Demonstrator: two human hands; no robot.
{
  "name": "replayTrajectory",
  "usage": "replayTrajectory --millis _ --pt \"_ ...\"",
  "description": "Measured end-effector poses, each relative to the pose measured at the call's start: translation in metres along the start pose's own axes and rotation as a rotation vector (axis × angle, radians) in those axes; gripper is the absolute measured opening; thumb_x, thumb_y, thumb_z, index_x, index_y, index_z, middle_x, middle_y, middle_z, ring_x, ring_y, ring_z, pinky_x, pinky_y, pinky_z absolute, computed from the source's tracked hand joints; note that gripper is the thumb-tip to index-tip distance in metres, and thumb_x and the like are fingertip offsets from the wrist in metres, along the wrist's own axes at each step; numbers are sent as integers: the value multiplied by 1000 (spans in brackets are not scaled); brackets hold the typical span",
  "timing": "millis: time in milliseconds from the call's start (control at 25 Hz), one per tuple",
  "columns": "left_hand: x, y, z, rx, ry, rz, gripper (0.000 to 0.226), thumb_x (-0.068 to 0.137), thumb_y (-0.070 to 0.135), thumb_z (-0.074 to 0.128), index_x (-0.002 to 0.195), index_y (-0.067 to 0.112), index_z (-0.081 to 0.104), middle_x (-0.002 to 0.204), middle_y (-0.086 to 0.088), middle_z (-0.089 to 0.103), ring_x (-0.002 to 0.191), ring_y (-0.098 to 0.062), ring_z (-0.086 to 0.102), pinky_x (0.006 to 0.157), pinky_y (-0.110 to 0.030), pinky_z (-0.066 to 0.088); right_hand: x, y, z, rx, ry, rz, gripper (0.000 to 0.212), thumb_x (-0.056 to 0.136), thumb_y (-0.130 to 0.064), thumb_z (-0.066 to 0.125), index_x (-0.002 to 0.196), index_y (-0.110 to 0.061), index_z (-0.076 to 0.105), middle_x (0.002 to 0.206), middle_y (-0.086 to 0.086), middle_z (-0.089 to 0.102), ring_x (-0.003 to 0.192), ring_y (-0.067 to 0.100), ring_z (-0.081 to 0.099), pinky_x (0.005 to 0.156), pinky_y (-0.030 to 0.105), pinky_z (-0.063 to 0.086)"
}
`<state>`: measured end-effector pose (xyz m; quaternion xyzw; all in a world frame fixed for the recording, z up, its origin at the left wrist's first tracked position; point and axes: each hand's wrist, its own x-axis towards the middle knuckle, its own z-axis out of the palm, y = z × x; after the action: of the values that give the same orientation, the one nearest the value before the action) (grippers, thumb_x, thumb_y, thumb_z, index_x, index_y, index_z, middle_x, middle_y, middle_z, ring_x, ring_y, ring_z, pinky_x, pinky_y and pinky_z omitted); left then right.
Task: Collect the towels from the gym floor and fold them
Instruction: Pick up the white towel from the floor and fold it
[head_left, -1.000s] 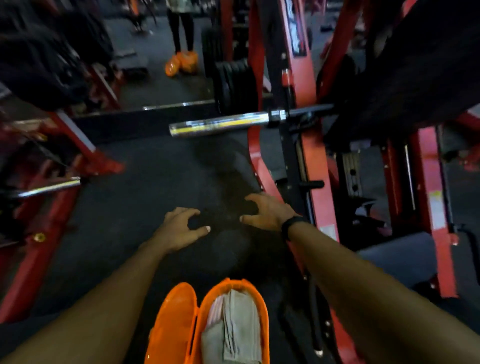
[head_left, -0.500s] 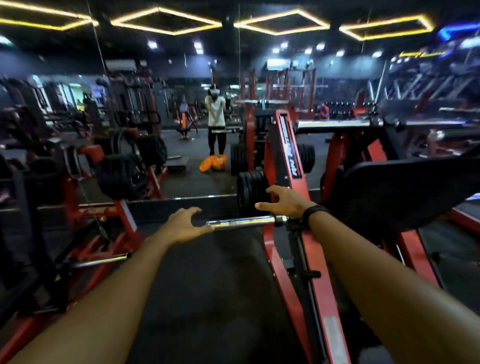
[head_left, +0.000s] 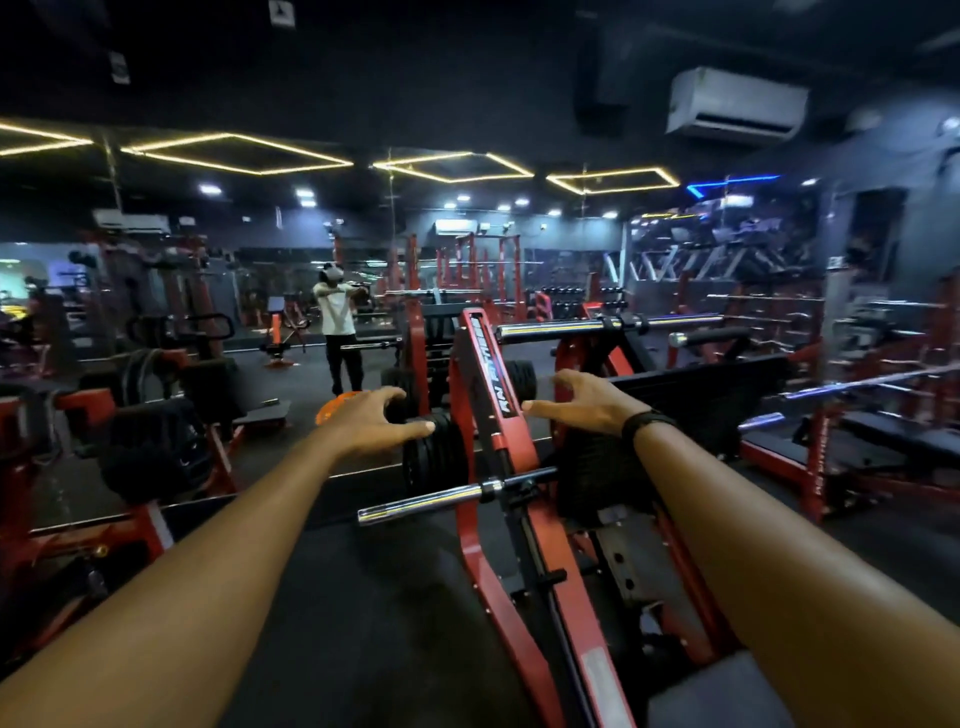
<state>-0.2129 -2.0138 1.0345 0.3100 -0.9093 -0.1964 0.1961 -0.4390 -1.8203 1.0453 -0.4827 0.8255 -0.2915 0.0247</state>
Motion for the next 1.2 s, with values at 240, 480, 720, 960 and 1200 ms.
replayTrajectory --millis 240,480,720,960,1200 --pt "-34 103 31 -104 -70 178 80 75 56 70 141 20 43 142 -10 47 126 -24 48 103 -31 38 -123 32 -62 -46 110 174 78 78 -60 65 139 -15 45 137 2 51 125 17 47 107 29 36" --pt "-75 231 93 -184 -218 400 79 76 55 70 141 20 43 142 -10 47 128 -24 47 105 -33 37 -262 91 -144 -157 215 398 73 79 -57 66 135 -14 46 138 5 52 124 20 50 101 28 40" --pt "-155 381 175 -209 -361 608 76 74 53 73 137 20 48 138 -11 51 125 -23 50 105 -31 37 -440 146 -231 -214 281 641 75 81 -55 65 139 -12 42 142 4 46 128 23 45 107 35 36" --pt "-281 551 259 -264 -550 827 82 73 57 71 140 19 44 137 -8 51 123 -23 50 103 -34 39 -649 193 -307 -232 392 863 71 87 -47 63 143 -13 37 148 2 38 134 20 38 109 30 29" --pt "-416 697 323 -309 -690 1024 78 77 53 69 142 18 42 141 -8 49 126 -24 49 103 -35 39 -838 224 -359 -242 495 1093 80 82 -53 66 145 -16 34 153 4 33 139 22 33 113 37 29"
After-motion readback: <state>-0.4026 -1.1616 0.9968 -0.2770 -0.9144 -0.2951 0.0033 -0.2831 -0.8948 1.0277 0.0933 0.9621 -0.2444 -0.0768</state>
